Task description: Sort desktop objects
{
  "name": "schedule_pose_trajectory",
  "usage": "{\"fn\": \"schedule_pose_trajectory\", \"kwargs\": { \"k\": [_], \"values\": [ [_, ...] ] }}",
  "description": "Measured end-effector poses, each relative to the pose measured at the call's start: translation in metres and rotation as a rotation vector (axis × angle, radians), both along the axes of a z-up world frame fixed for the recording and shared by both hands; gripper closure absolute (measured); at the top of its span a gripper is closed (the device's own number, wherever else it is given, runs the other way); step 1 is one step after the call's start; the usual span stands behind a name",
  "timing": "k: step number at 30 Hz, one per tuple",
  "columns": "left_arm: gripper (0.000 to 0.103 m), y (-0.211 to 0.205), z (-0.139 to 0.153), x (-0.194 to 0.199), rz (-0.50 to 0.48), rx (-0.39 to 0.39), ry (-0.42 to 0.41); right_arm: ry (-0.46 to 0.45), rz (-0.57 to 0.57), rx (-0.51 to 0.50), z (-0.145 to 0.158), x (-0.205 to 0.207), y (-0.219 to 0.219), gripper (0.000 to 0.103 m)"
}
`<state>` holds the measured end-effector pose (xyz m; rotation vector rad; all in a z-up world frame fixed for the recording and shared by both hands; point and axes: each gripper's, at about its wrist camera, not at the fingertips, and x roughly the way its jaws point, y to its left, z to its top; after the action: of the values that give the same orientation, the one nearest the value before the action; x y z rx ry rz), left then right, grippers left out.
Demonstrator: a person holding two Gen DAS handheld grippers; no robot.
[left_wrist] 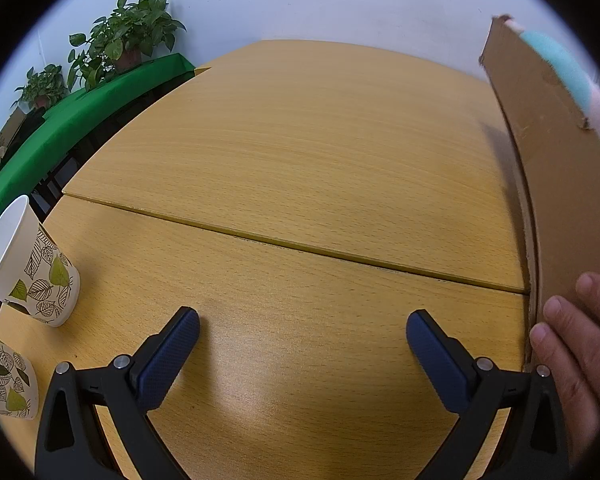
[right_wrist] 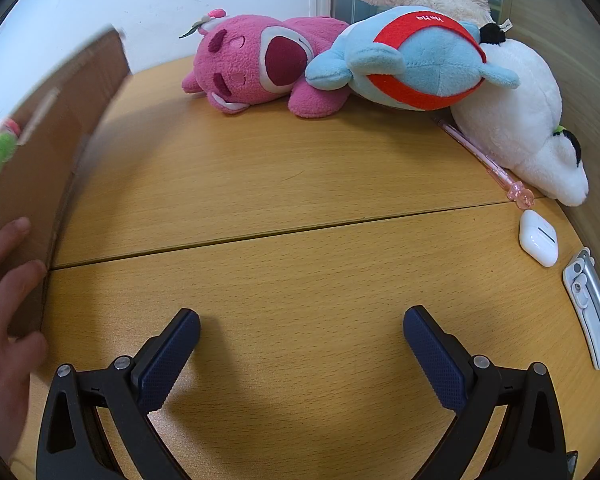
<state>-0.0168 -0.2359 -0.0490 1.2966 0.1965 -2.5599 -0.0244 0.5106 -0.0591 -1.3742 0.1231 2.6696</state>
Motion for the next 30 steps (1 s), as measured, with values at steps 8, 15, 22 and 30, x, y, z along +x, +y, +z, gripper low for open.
{"fn": "schedule_pose_trajectory", "kwargs": {
  "k": [8,15,22,30],
  "values": [
    [0.000,-0.0005,0.0005,0.0003,0.000,0.000,-0.001,0.000,0.000,0.000,-0.0003,-0.0001,-0.0003,0.000],
    [0.000,-0.0005,-0.0001,0.0001,0.000,0.001,-0.002,0.002,0.000,0.000,-0.0014,-0.0006,-0.0008,0.000],
    [0.000,-0.0005,0.0001,-0.0001,0.000,0.001,-0.002,0.002,0.000,0.000,-0.0016,-0.0010,-0.0009,0.000],
    [0.000,-0.0003,-0.0003,-0.0004,0.001,0.001,-0.002,0.001,0.000,0.000,-0.0018,-0.0016,-0.0006,0.000]
  ]
}}
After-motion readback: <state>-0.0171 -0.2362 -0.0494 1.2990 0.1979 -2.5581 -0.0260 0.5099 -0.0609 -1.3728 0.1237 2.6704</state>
